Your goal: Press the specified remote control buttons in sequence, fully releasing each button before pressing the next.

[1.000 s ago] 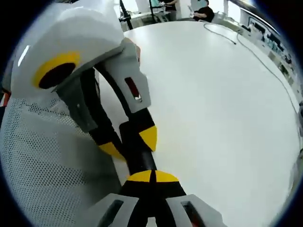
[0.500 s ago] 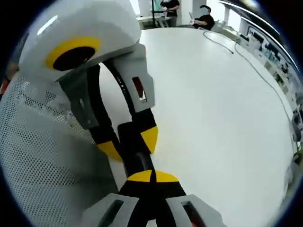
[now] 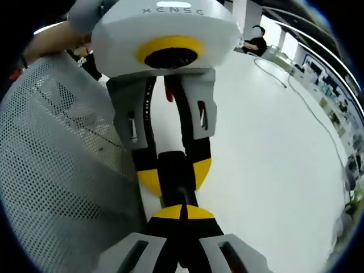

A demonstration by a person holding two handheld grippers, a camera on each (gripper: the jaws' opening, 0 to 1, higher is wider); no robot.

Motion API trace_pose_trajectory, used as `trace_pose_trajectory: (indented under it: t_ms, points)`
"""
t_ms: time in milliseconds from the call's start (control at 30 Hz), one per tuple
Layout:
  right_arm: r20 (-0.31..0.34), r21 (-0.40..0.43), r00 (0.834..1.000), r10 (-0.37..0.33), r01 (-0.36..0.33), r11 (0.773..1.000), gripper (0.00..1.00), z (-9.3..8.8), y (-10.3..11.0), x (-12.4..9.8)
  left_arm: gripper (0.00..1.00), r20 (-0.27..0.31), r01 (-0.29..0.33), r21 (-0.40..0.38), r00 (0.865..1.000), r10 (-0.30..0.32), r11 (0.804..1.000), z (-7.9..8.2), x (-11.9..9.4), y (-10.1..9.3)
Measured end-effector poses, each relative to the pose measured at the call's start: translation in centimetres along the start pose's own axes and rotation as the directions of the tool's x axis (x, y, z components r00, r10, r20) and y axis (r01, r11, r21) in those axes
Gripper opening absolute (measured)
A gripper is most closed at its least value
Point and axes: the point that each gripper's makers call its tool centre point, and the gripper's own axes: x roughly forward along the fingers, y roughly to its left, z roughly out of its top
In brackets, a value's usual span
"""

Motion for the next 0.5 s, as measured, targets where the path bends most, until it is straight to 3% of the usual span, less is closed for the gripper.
trace_pose_trajectory:
  t_ms: [100, 233, 500]
  points:
    - [-0.020, -0.064, 1.000, -0.023, 0.022, 0.998, 0.00, 0.04, 0.08, 0.13, 0.25, 0.001, 0.003, -0.001, 1.000, -0.003, 1.000, -0.02, 0.00, 0.01]
    - [-0.045, -0.018, 0.998, -0.046, 0.045, 0.999, 0.00, 0.32, -0.34, 0.40, 0.25, -0.003, 0.003, 0.003, 1.000, -0.003, 1.000, -0.04, 0.02, 0.05]
    - [-0.029, -0.072, 0.997, -0.071, 0.069, 0.995, 0.00, 0.21, -0.28, 0.29, 0.25, -0.008, -0.001, 0.006, 1.000, 0.001, 1.000, -0.05, 0.03, 0.10]
